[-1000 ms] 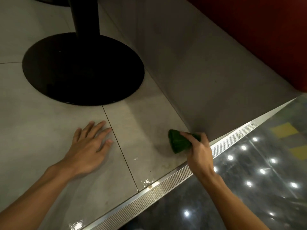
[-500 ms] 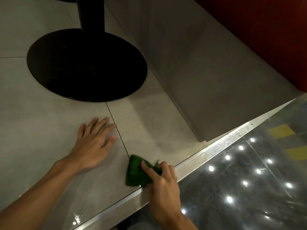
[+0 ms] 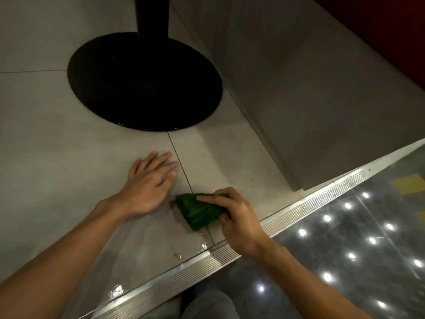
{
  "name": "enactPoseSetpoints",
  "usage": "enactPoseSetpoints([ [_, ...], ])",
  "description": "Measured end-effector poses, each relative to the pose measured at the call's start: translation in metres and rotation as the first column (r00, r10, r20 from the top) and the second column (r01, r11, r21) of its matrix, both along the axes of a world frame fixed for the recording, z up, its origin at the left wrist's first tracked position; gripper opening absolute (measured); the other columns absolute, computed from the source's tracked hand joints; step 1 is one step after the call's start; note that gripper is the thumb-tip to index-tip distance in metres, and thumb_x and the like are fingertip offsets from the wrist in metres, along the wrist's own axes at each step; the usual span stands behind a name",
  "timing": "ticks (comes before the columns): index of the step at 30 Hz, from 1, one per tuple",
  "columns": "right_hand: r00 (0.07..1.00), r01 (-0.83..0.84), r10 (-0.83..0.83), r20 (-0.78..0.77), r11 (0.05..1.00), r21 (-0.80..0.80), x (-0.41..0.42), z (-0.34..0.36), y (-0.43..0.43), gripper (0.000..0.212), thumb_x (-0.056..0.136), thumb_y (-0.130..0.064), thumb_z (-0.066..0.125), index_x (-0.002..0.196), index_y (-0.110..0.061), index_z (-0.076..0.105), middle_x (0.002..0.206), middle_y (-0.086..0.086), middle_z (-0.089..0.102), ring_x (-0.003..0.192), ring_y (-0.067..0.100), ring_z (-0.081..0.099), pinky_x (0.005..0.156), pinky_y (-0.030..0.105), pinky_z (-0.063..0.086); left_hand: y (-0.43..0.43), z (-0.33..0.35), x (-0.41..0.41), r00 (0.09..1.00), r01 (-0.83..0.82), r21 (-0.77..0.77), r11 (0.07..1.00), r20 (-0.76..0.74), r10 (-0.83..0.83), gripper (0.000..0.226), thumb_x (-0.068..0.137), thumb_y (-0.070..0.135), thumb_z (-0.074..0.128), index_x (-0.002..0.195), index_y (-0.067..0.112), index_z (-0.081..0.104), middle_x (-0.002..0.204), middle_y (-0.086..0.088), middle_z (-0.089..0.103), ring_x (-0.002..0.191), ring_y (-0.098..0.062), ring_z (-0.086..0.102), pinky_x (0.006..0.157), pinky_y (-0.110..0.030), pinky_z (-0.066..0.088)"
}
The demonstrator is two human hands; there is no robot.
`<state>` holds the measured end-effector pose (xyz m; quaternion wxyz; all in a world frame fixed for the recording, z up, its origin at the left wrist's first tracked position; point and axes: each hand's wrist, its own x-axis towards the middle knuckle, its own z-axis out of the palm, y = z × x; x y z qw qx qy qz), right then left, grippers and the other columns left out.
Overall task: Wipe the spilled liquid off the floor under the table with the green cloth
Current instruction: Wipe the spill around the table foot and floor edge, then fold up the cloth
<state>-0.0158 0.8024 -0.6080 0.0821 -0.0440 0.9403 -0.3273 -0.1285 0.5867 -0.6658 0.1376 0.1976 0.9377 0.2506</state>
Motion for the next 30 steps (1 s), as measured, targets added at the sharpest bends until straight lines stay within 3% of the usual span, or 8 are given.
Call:
enactPoseSetpoints([
  [5, 0.921, -0.387, 0.387, 0.037, 0.909, 0.156, 0.029, -0.020, -0.035, 0.061, 0.079, -0.023, 0.024, 0.124, -0.046, 0.058, 0.129, -0.007, 0.047, 0.117, 0.019, 0.036, 0.099, 0.033, 0.040, -0.002, 0.000, 0.001, 1.000, 0.007, 0.014, 1.000, 0.012, -0.007, 0.063, 0.089, 0.058, 0.005, 0.146, 0.041, 0.025, 0.157, 0.022, 0.003, 0.143, -0.001, -0.011, 0.116, -0.035, -0.012],
  [9, 0.859, -0.506, 0.510, 0.032, 0.839, 0.200, 0.032, -0.020, -0.025, 0.055, 0.084, -0.022, 0.032, 0.123, -0.050, 0.057, 0.130, -0.010, 0.044, 0.119, 0.018, 0.036, 0.096, 0.035, 0.041, -0.002, 0.001, 0.001, 1.000, -0.001, -0.002, 1.000, 0.014, 0.001, 0.063, 0.089, 0.058, 0.005, 0.146, 0.041, 0.027, 0.157, 0.021, 0.005, 0.144, -0.003, -0.009, 0.117, -0.035, -0.011],
  [13, 0.880, -0.458, 0.473, -0.048, 0.870, 0.183, 0.029, -0.021, 0.015, 0.061, 0.076, 0.002, 0.059, 0.115, -0.045, 0.064, 0.124, -0.011, 0.049, 0.110, 0.018, 0.042, 0.089, 0.031, 0.046, -0.002, 0.002, 0.001, 1.000, 0.007, -0.001, 1.000, 0.012, -0.007, 0.063, 0.089, 0.058, 0.006, 0.145, 0.041, 0.028, 0.157, 0.021, 0.005, 0.144, -0.003, -0.009, 0.116, -0.035, -0.011],
  [18, 0.929, -0.337, 0.361, -0.076, 0.915, 0.222, 0.025, -0.023, 0.074, 0.070, 0.067, 0.008, 0.071, 0.111, -0.046, 0.067, 0.123, -0.013, 0.050, 0.110, 0.012, 0.041, 0.086, 0.022, 0.046, -0.002, -0.001, 0.001, 1.000, -0.005, 0.011, 1.000, -0.006, 0.005, 0.068, 0.086, 0.062, 0.003, 0.144, 0.042, 0.030, 0.157, 0.020, 0.008, 0.144, -0.004, -0.007, 0.116, -0.035, -0.010],
  [24, 0.965, -0.177, 0.219, -0.140, 0.948, 0.267, 0.012, -0.031, 0.125, 0.089, 0.056, 0.026, 0.058, 0.104, -0.048, 0.068, 0.117, -0.017, 0.052, 0.104, 0.011, 0.043, 0.090, 0.010, 0.035, -0.003, -0.001, 0.000, 1.000, 0.013, 0.016, 1.000, -0.013, -0.013, 0.073, 0.082, 0.065, -0.001, 0.144, 0.042, 0.029, 0.157, 0.020, 0.008, 0.144, -0.003, -0.008, 0.116, -0.034, -0.010],
  [30, 0.988, -0.076, 0.110, -0.106, 0.958, 0.278, 0.003, -0.023, 0.130, 0.087, 0.058, 0.028, 0.052, 0.097, -0.046, 0.071, 0.115, -0.012, 0.057, 0.103, 0.018, 0.047, 0.084, 0.012, 0.036, -0.003, 0.004, 0.001, 0.999, 0.039, -0.015, 0.999, 0.011, -0.039, 0.051, 0.098, 0.053, 0.014, 0.146, 0.039, 0.028, 0.158, 0.018, 0.005, 0.145, -0.005, -0.009, 0.116, -0.035, -0.010],
])
